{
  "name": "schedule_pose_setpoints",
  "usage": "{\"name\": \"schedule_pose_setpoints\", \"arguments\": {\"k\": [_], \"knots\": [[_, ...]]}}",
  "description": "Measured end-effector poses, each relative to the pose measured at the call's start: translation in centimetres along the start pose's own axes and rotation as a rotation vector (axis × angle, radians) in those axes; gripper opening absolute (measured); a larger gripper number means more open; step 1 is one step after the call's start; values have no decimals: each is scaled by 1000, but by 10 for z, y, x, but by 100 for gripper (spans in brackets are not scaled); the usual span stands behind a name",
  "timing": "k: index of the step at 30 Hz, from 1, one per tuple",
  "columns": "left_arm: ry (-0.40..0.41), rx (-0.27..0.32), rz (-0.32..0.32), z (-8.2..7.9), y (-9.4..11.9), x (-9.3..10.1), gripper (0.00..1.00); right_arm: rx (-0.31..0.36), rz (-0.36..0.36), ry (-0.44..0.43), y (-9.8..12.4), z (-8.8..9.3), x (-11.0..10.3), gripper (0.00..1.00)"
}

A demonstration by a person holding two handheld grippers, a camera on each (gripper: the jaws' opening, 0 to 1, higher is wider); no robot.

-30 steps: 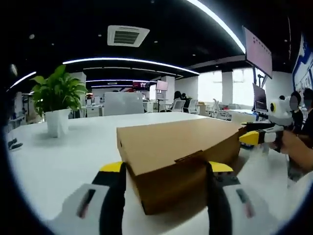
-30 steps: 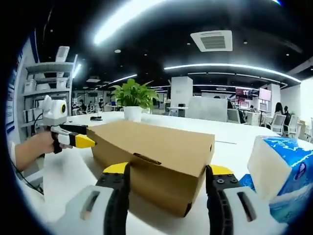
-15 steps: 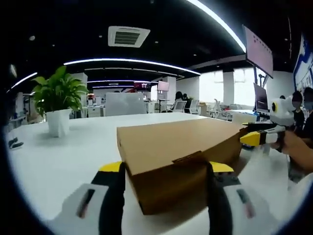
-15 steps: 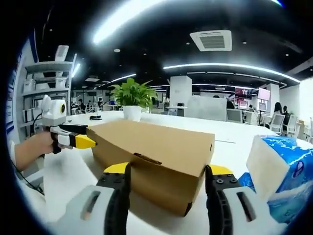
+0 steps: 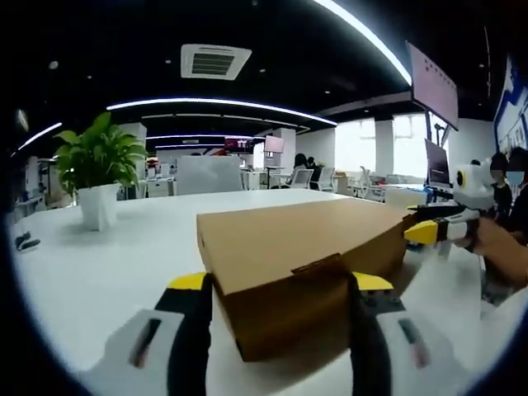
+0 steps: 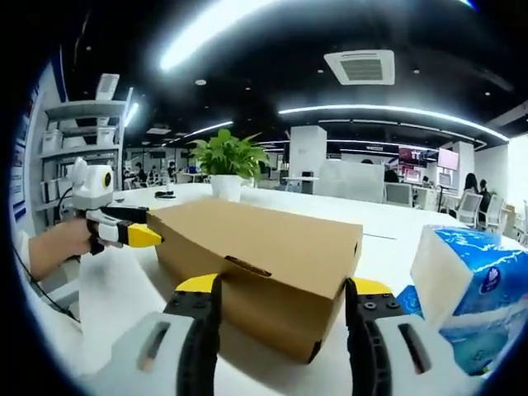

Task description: Operate the shoe box by opening the lid, removing the specified soft item, and placing it in the target area until the item is outside and the box remains undamaged.

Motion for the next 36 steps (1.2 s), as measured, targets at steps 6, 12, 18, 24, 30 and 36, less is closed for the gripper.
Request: {"name": "schedule_pose_setpoints", "arguments": {"k": [6,12,18,24,30,36], "knots": [[-28,-6,-4,3,3,2,69,-1,-6,3,6,3,-1,61],[-19,-7,2,3,5,6,70,-10,-8,8,11,5,-1,61],[-29,-4,6,6,8,9,68,-11,-11,9,15,7,-1,61],[-45,-9,-8,7,10,12,66,-9,-11,12,16,8,-1,61],[-71,-12,-12,10,12,15,68,-1,-11,22,18,10,0,61],[-72,-16,-15,12,14,16,67,3,-7,24,23,11,-2,62]]}}
Point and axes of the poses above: the point that each gripper's makers call its tool centre point, and the gripper's own axes: y roughly backward along the fingers, x roughly to its right, z roughly out of its underside, the point moved 5 cm from there along y, roughly backward along the fingers, and after that the axes turned 12 degrees about -x, right-handed, at the moved point
